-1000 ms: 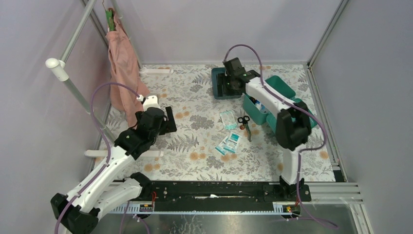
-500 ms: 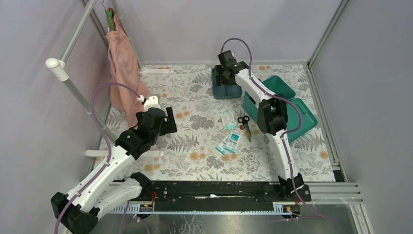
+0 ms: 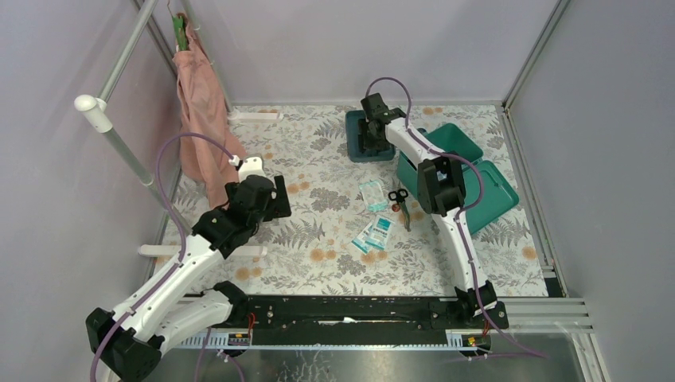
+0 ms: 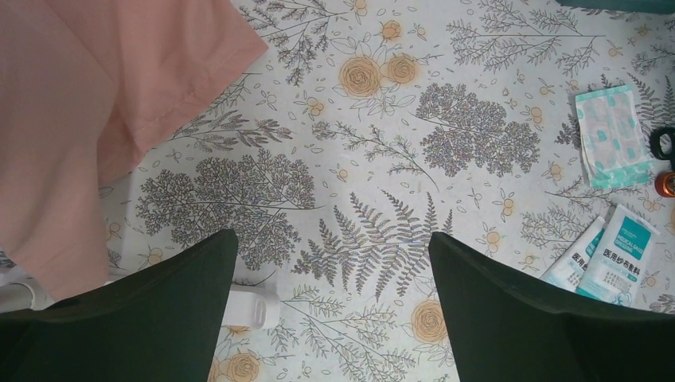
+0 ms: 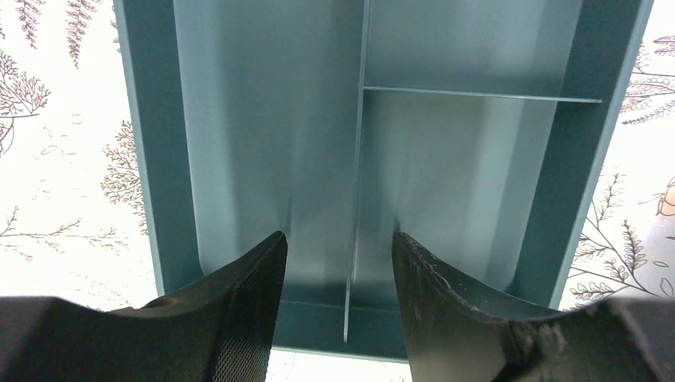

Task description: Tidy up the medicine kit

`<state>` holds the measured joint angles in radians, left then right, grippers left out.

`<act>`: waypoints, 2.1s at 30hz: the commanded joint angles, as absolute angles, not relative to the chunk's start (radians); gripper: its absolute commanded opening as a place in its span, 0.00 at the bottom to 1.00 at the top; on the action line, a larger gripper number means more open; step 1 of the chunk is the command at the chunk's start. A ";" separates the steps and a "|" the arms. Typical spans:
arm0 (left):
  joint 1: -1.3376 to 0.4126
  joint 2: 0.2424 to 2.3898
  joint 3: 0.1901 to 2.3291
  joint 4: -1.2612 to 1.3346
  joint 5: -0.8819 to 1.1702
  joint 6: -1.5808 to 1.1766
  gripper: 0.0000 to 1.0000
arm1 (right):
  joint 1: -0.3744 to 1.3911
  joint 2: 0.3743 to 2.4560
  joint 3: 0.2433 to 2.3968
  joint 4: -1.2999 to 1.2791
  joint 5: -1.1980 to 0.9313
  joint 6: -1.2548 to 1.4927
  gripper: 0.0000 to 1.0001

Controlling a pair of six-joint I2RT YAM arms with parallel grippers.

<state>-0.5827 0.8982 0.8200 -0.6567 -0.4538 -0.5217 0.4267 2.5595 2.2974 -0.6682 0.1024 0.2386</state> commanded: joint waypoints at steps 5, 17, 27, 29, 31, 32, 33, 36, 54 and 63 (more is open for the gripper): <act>-0.589 0.917 0.810 -0.655 -0.474 -0.515 0.99 | 0.473 2.555 2.263 -0.698 0.002 0.213 0.58; -0.591 0.915 0.811 -0.653 -0.480 -0.517 0.99 | 0.666 2.417 2.030 -0.653 -0.055 0.204 0.55; -0.591 0.828 0.820 -0.723 -0.635 -0.590 0.99 | 0.822 2.179 1.666 -0.508 -0.119 0.370 0.55; -0.591 0.804 0.818 -0.727 -0.649 -0.597 0.99 | 0.848 2.113 1.569 -0.480 -0.133 0.392 0.55; -0.591 0.786 0.816 -0.726 -0.653 -0.601 0.99 | 0.875 2.048 1.482 -0.471 -0.128 0.403 0.55; -0.591 0.781 0.815 -0.727 -0.652 -0.601 0.99 | 0.885 2.017 1.460 -0.472 -0.119 0.403 0.56; -0.591 0.779 0.815 -0.727 -0.652 -0.601 0.99 | 0.892 1.982 1.443 -0.474 -0.109 0.401 0.56; -0.591 0.787 0.816 -0.727 -0.649 -0.600 0.99 | 0.895 1.872 1.420 -0.485 -0.066 0.396 0.64; -0.606 0.793 0.815 -0.721 -0.639 -0.598 0.99 | 0.636 1.522 1.113 -0.509 0.265 0.436 0.71; -0.622 0.796 0.813 -0.722 -0.638 -0.598 0.99 | 0.594 1.665 1.164 -0.501 0.255 0.354 0.72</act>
<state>-0.6106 0.7982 0.8196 -0.7170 -0.6147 -0.5926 0.6090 1.6154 1.1152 -0.5121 0.2447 0.4007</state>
